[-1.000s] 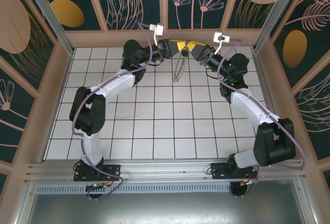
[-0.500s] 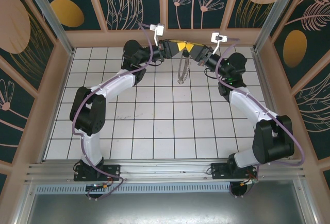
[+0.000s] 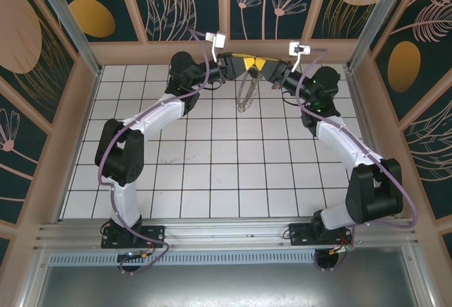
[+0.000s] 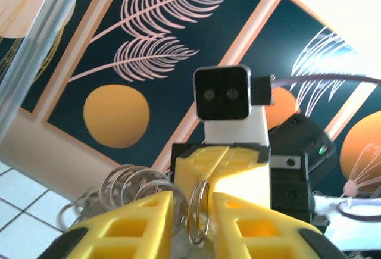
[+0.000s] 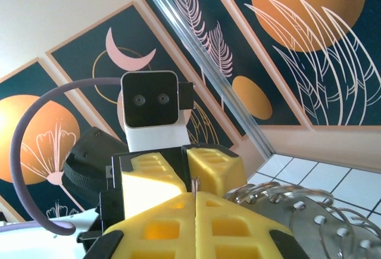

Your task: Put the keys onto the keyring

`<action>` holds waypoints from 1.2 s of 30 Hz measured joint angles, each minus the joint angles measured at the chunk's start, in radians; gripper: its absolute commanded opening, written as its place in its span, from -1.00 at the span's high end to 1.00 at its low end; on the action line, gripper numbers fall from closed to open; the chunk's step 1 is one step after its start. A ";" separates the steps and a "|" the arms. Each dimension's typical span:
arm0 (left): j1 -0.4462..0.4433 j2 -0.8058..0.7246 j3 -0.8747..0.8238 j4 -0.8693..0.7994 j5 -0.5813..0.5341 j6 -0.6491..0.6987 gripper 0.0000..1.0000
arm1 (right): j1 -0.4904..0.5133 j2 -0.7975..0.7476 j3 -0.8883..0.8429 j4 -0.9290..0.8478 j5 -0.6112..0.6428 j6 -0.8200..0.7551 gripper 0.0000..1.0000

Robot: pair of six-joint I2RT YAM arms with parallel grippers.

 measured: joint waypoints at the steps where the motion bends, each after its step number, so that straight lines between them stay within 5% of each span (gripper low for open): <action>1: 0.002 -0.007 0.001 -0.028 0.000 0.023 0.39 | -0.005 0.000 0.016 -0.037 -0.014 -0.027 1.00; 17: 0.050 -0.071 0.149 -0.520 0.075 0.439 0.22 | -0.032 0.002 0.209 -0.604 -0.150 -0.513 1.00; 36: 0.050 -0.004 0.215 -0.732 0.184 0.587 0.22 | -0.039 0.011 0.238 -0.711 -0.211 -0.605 1.00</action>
